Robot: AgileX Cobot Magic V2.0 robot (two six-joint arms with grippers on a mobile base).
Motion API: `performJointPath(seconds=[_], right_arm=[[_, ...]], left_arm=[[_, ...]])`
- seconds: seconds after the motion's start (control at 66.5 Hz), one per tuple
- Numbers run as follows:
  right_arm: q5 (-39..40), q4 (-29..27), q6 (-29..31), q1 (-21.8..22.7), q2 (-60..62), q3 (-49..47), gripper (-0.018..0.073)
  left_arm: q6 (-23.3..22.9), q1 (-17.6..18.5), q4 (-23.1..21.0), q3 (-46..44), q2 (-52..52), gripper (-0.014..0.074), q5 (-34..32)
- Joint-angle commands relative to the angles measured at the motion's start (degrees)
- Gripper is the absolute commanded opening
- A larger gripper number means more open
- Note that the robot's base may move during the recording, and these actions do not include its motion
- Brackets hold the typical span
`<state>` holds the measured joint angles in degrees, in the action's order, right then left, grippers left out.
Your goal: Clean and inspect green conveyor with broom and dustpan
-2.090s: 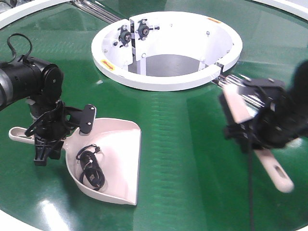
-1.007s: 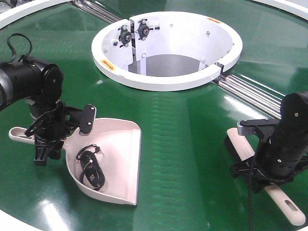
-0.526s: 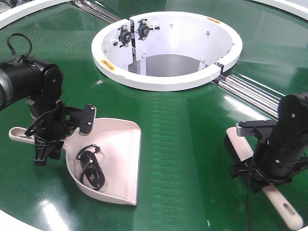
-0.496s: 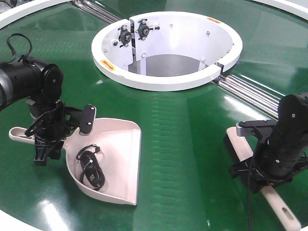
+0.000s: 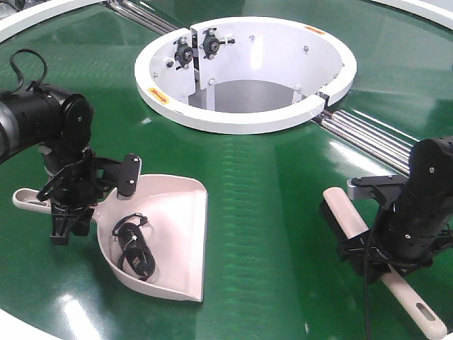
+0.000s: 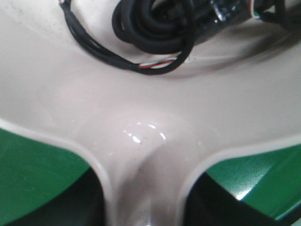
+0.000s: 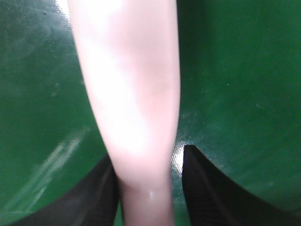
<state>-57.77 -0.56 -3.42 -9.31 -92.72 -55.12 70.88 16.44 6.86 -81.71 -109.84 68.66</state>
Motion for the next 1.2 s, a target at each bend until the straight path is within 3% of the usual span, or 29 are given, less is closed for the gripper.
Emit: performJointPath(seconds=[0.0, 0.135, 0.301, 0.601, 0.707, 0.992, 1.188], right_arm=[[0.2, 0.0, 0.3, 0.3, 1.8, -1.4, 0.0306], [0.2, 0.2, 0.3, 0.3, 1.8, -1.4, 0.0306], [0.2, 0.2, 0.3, 0.3, 1.8, -1.4, 0.0306], [0.4, 0.2, 0.3, 0.3, 2.2, -1.4, 0.0306], [0.4, 0.2, 0.3, 0.3, 3.2, -1.4, 0.0306], [-0.9, 0.2, 0.6, 0.3, 8.3, -1.4, 0.0317], [-1.4, 0.6, 0.8, 0.3, 12.7, -1.4, 0.0392]], left_arm=[[-0.7, 0.4, -0.7, -1.5, 2.7, 0.0025, 2.5], [-0.7, 0.4, -2.8, -1.5, 2.8, 0.0085, 2.6], [-0.9, 0.4, -4.5, -1.5, 2.8, 0.0218, 2.6], [-7.7, 0.4, -4.6, -1.5, 3.1, 0.0558, 2.5], [-10.7, 0.4, -4.6, -1.5, 3.1, 0.0631, 2.5], [-12.7, 0.4, -8.6, -1.5, 7.5, 0.0639, 2.6], [-13.0, 0.4, -13.1, -1.5, 13.2, 0.0598, 2.6]])
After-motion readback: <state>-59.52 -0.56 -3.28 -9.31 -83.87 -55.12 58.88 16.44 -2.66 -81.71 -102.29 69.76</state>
